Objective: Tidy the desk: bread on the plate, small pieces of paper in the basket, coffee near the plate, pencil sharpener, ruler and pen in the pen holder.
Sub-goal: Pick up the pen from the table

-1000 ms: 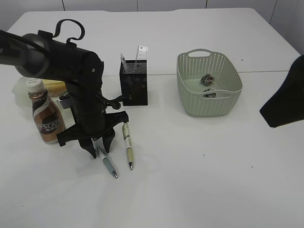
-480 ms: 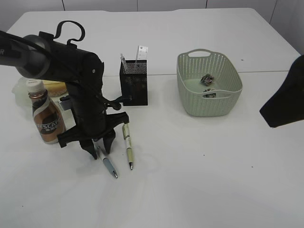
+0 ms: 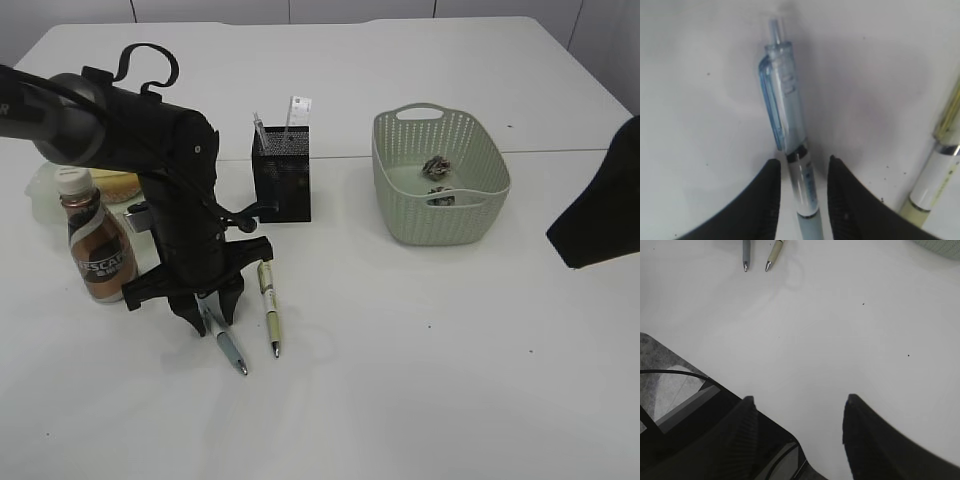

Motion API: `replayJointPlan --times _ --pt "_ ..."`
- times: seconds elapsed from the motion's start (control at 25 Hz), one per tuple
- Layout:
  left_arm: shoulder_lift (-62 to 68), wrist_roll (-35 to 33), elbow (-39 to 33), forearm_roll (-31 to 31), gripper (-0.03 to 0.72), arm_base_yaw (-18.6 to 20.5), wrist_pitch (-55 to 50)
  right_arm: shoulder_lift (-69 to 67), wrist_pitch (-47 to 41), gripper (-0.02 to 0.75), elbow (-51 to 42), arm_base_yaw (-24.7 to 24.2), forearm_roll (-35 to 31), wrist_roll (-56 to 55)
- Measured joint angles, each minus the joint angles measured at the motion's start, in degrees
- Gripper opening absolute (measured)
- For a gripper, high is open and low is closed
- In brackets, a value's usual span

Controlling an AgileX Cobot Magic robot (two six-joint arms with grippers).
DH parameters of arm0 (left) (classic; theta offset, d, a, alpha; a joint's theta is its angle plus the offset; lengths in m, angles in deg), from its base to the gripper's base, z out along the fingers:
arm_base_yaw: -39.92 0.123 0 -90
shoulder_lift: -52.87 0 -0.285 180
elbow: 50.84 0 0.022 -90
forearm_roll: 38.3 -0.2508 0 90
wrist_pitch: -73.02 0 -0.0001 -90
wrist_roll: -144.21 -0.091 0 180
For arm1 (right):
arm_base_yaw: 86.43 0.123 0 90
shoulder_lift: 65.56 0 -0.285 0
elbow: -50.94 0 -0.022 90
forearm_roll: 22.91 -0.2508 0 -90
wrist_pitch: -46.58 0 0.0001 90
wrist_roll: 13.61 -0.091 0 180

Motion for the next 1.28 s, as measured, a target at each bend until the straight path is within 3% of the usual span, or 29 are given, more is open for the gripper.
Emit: replayJointPlan --times 0.64,0.72,0.8,0.88,1.08,1.28 --pt "0.6 -4.9 0.1 0.1 0.23 0.0 -0.4 0.0 0.1 0.405 0.0 0.0 0.0 0.0" --pt "0.6 -5.8 0.1 0.1 0.191 0.0 -0.4 0.0 0.1 0.405 0.0 0.0 0.0 0.0" --pt "0.6 -6.4 0.1 0.1 0.099 0.0 -0.4 0.0 0.1 0.405 0.0 0.0 0.0 0.0" --pt "0.6 -7.4 0.1 0.1 0.069 0.0 -0.4 0.0 0.1 0.405 0.0 0.0 0.0 0.0" --pt "0.6 -11.8 0.1 0.2 0.067 0.0 -0.4 0.0 0.1 0.405 0.0 0.0 0.0 0.0" --pt "0.6 -21.7 0.2 0.4 0.067 -0.1 -0.4 0.0 0.1 0.405 0.0 0.0 0.0 0.0"
